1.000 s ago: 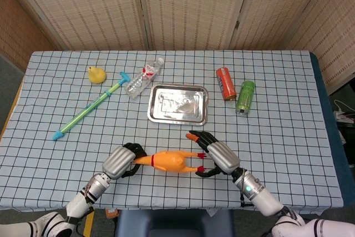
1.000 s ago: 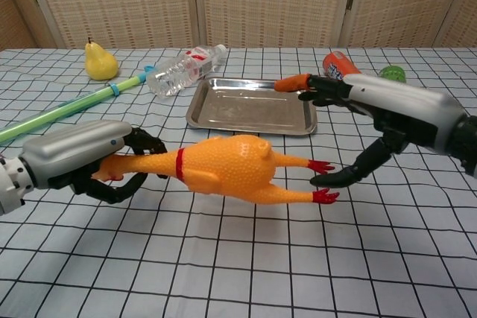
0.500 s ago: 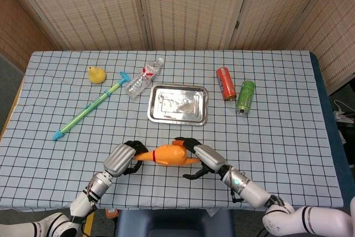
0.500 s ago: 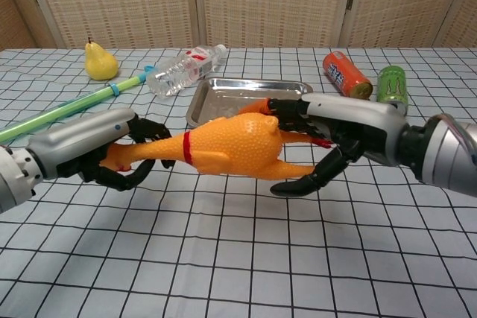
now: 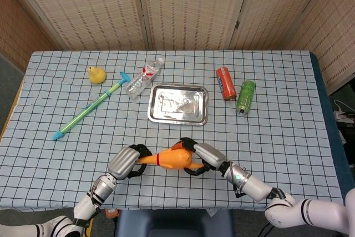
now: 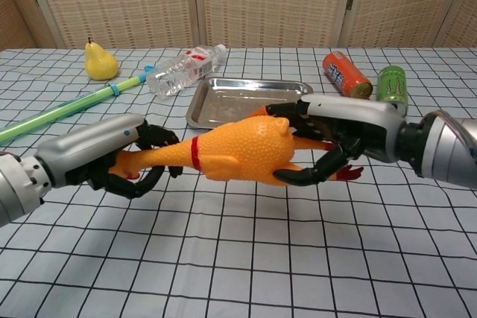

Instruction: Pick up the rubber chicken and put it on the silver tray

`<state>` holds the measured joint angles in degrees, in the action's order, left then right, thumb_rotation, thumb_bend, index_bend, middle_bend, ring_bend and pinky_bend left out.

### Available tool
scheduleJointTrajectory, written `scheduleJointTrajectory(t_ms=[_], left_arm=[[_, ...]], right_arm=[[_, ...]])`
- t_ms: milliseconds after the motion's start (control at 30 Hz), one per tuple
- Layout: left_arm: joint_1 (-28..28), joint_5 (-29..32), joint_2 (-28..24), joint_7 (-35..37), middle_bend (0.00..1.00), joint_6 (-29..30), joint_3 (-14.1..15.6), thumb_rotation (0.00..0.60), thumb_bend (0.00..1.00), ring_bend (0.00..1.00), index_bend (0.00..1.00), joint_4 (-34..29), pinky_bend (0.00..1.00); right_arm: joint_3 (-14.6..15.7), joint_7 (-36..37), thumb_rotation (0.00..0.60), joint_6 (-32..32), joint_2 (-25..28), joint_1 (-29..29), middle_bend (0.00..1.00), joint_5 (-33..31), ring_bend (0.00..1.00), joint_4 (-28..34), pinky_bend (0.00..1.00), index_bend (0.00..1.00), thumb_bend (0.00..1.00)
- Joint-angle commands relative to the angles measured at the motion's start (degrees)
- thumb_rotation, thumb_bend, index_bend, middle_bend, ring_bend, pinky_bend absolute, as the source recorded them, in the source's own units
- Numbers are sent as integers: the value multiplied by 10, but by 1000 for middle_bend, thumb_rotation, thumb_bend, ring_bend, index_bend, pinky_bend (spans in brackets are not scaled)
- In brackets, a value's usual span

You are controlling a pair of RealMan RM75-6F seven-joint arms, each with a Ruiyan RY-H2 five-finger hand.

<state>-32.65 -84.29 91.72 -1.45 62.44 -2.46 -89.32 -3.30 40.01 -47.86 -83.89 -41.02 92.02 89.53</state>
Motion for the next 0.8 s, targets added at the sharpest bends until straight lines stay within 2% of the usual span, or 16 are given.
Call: scheduleJointTrajectory(t_ms=[33,133,200,367,433,633,700,733,800], left_arm=[[-1,2,2,-2,429,-1,-2,600,964,269,795,1,365],[-1,1,2,-10,436,-1,-1,600,966,270,776,6,364],[-1,0,4,-20,446,1,0,600,969,273,758,10,365],[-1,4,5,-16,470,-2,-1,600,971,283,751,12,366],[-1,2,7,-21,470,1,-1,600,973,283,738,14,368],[3,-4,14,-30,476,14,-2,600,972,287,724,17,373],[2,-4,11,-24,476,12,-2,600,970,290,732,15,375],[2,-3,10,-20,476,11,-3,600,970,292,739,13,376],[1,1,4,-8,476,3,-2,600,969,293,747,7,377]], right_arm=[[8,10,600,-2,2,-6,383,4,397,0,557,532,431],[7,-3,600,-11,2,-4,448,-5,562,2,741,624,451],[7,-27,600,-20,2,1,472,-11,618,4,807,658,454],[4,-91,600,-58,-7,18,501,-20,656,7,854,695,455],[1,-117,600,-76,-16,26,527,-25,686,7,888,739,451],[-4,-151,600,-112,-37,40,575,-30,737,6,949,835,435],[3,-142,600,-101,-28,36,575,-25,686,10,897,785,433],[8,-129,600,-92,-21,32,551,-20,601,14,813,698,427],[11,-110,600,-91,-11,27,424,-11,371,11,561,436,396]])
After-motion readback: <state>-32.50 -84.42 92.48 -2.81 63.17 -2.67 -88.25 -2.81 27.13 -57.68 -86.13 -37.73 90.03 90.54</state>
